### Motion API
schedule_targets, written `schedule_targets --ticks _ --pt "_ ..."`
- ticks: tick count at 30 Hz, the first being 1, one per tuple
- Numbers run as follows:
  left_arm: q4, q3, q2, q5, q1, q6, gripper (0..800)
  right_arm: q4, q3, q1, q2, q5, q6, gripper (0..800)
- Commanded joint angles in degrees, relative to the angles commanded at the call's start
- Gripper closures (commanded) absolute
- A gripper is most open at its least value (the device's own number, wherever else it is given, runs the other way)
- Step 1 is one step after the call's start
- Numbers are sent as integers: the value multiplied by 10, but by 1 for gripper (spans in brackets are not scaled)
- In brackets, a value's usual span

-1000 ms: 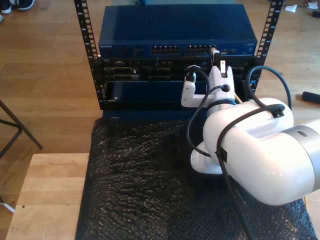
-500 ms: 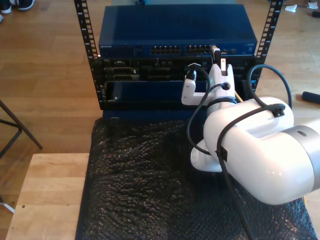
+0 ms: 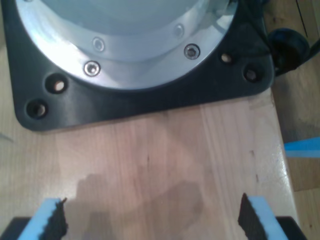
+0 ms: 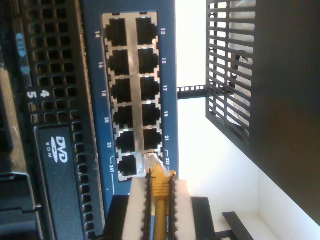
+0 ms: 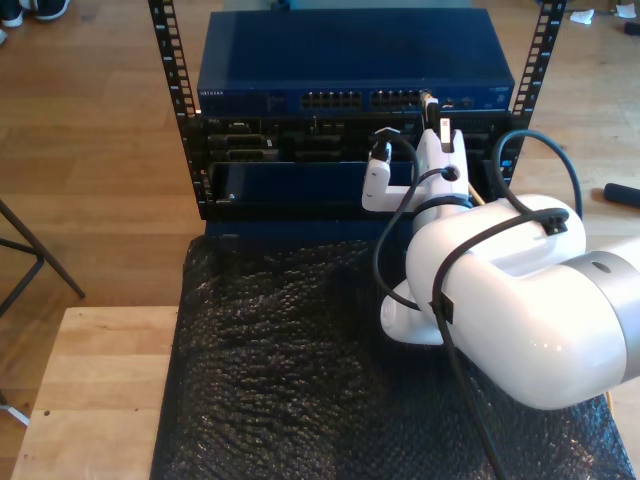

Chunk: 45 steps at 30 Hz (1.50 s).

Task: Grab the cable and plug it in

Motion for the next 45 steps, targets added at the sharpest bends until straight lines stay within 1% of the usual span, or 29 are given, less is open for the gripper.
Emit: schedule_targets --ticks 17,22,36,37,39,41,42,45 --pt "0 0 0 0 0 0 0 -2 -3 -1 1 8 0 800" --pt "0 0 0 0 0 0 0 -2 -19 -4 11 10 0 800" --pt "0 0 0 0 0 0 0 -14 -34 -5 14 13 1 800" --pt "0 0 0 0 0 0 0 -14 -35 -5 14 13 1 791" --pt "0 0 0 0 0 0 0 -15 -33 -5 14 13 0 727" --pt "0 0 0 0 0 0 0 -15 -30 -6 13 14 -1 601" --pt "0 0 0 0 0 0 0 -17 -29 -7 13 14 -1 555" --pt "1 0 0 0 0 0 0 -19 -15 -5 7 14 -1 495"
